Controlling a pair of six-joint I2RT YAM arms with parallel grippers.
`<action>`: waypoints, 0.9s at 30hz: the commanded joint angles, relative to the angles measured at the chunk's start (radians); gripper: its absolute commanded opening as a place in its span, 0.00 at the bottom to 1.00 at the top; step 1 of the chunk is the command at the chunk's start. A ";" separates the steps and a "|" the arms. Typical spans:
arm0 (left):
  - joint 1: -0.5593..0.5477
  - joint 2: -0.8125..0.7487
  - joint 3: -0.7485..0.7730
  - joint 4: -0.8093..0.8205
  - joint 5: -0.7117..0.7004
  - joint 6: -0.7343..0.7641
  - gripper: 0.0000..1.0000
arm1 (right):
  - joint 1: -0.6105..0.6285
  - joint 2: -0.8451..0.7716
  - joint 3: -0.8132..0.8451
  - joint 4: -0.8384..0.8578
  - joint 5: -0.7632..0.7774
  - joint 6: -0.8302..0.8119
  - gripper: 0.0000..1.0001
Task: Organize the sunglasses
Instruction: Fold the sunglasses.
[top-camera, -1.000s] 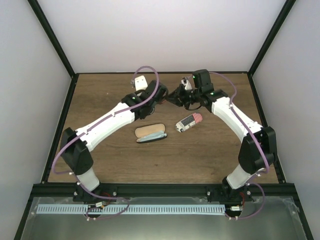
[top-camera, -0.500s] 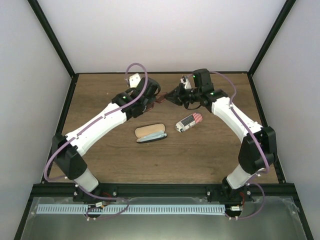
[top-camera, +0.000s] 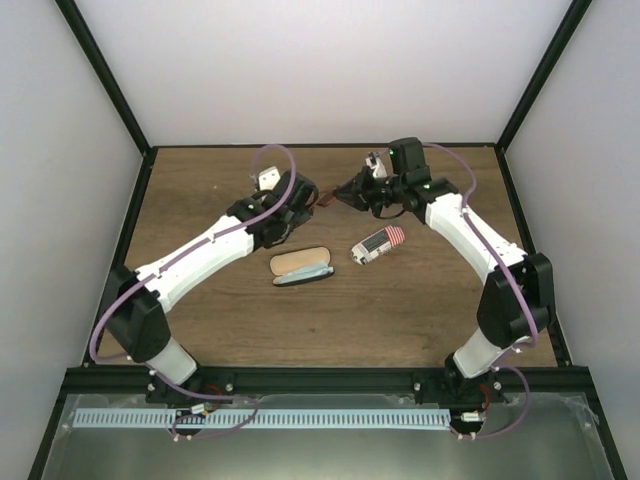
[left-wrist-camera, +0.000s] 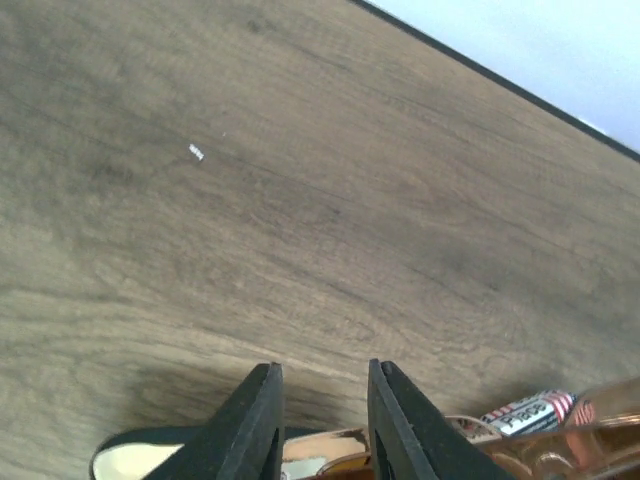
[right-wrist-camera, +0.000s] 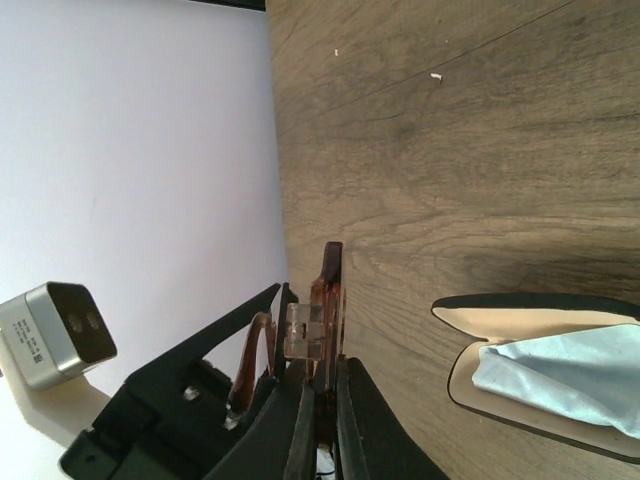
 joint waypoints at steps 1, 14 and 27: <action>-0.013 -0.046 0.000 0.020 0.062 -0.010 0.40 | 0.007 -0.024 0.059 0.074 -0.053 -0.005 0.01; 0.340 -0.155 0.046 0.091 0.626 0.387 1.00 | 0.004 -0.079 -0.017 0.062 -0.328 -0.425 0.01; 0.385 -0.198 -0.120 0.322 1.374 0.484 1.00 | -0.026 -0.031 0.000 -0.069 -0.705 -0.772 0.01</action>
